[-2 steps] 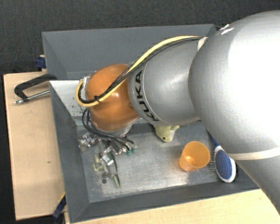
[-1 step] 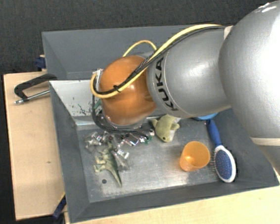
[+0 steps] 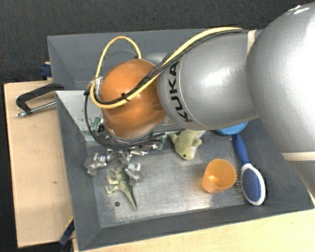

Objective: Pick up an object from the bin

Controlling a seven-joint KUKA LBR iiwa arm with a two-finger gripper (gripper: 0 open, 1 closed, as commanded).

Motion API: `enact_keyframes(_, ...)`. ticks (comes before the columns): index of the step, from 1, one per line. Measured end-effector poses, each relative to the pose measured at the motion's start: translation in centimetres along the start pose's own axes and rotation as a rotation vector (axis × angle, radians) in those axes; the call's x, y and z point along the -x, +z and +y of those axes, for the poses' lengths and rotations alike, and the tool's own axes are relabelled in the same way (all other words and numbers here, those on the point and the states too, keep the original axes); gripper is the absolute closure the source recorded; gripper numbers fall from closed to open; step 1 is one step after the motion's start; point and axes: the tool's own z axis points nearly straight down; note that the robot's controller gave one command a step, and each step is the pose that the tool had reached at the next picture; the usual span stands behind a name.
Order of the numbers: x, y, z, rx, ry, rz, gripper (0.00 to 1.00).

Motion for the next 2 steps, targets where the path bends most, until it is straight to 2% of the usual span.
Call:
enact_keyframes(1, -0.9, 3.1, -0.8, 0.003, -0.532, 0.002, 0.0)
enact_keyframes(2, -0.3, 3.0, 1.3, 0.006, -0.867, 0.003, 0.0)
